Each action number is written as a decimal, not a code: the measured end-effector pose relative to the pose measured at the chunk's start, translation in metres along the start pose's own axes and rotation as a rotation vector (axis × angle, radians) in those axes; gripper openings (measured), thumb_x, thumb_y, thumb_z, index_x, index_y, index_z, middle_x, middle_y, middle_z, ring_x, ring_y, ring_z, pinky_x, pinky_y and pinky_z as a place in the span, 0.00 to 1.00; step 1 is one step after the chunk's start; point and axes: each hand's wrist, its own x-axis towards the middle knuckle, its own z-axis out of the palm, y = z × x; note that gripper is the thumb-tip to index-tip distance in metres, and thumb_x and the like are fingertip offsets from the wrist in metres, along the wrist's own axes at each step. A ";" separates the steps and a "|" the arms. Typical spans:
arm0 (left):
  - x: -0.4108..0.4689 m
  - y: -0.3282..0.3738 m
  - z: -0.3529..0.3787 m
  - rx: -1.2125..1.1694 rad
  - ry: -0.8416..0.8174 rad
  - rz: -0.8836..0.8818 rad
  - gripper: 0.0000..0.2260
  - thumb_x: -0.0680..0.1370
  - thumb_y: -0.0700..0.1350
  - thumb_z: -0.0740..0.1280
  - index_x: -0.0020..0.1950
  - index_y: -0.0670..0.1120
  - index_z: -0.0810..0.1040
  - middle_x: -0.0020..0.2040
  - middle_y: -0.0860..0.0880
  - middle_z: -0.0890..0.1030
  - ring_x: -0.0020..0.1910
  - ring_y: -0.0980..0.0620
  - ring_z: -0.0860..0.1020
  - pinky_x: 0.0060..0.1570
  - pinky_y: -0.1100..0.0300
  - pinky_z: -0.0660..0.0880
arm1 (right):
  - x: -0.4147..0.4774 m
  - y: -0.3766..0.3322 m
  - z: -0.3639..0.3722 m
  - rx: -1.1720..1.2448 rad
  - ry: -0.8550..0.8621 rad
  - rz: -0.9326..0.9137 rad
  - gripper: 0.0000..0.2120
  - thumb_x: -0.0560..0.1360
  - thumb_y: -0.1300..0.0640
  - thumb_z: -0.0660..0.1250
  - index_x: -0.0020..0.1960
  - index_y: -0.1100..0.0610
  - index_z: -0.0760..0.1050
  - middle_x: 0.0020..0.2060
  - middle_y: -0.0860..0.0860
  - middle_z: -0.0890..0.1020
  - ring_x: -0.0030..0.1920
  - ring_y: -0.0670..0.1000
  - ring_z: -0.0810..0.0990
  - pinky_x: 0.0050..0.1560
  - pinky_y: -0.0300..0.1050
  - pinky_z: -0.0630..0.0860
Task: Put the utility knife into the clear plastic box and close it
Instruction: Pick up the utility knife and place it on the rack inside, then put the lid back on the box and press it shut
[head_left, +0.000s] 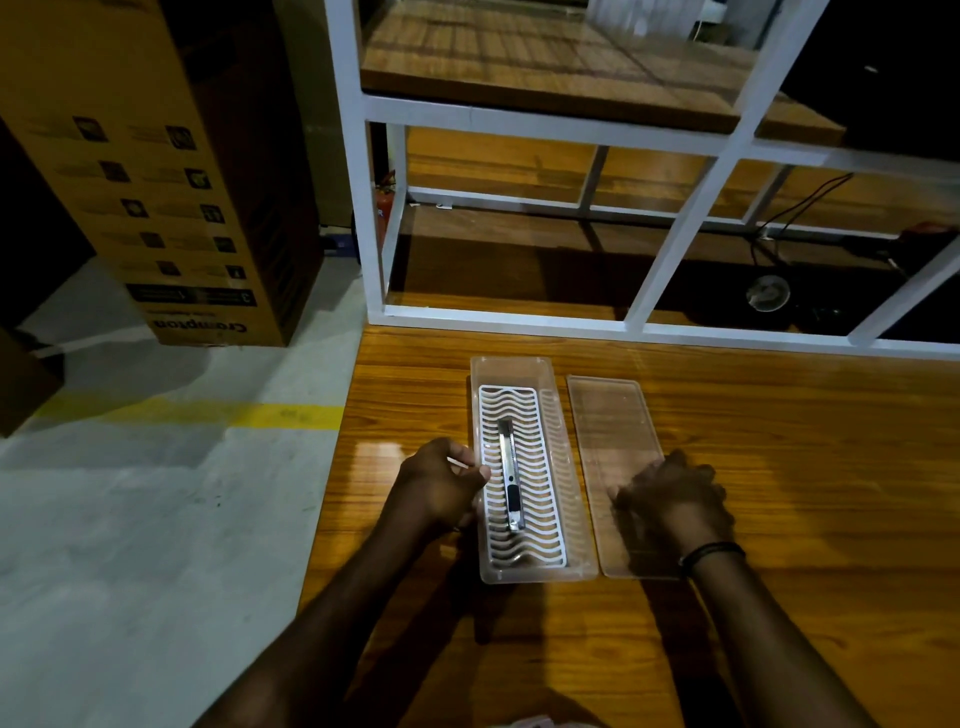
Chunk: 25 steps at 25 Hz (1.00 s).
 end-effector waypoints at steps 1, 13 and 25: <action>0.000 -0.001 0.000 -0.006 -0.005 -0.002 0.09 0.77 0.45 0.74 0.53 0.43 0.78 0.39 0.45 0.84 0.31 0.48 0.83 0.30 0.57 0.80 | 0.001 0.000 -0.002 0.027 0.009 -0.011 0.40 0.65 0.42 0.79 0.70 0.56 0.67 0.67 0.62 0.71 0.66 0.65 0.72 0.65 0.62 0.74; -0.003 -0.003 0.000 -0.037 -0.026 0.087 0.17 0.78 0.42 0.74 0.65 0.50 0.77 0.39 0.49 0.85 0.34 0.51 0.84 0.25 0.64 0.76 | -0.077 -0.044 -0.074 0.384 -0.042 -0.470 0.11 0.77 0.60 0.68 0.42 0.45 0.75 0.37 0.47 0.80 0.40 0.51 0.81 0.43 0.52 0.81; -0.003 -0.004 -0.002 -0.079 -0.081 0.149 0.28 0.79 0.38 0.71 0.78 0.51 0.71 0.34 0.52 0.83 0.33 0.55 0.82 0.30 0.64 0.79 | -0.097 -0.074 0.005 0.129 -0.142 -0.584 0.42 0.72 0.39 0.69 0.81 0.44 0.54 0.82 0.57 0.52 0.79 0.65 0.56 0.74 0.64 0.66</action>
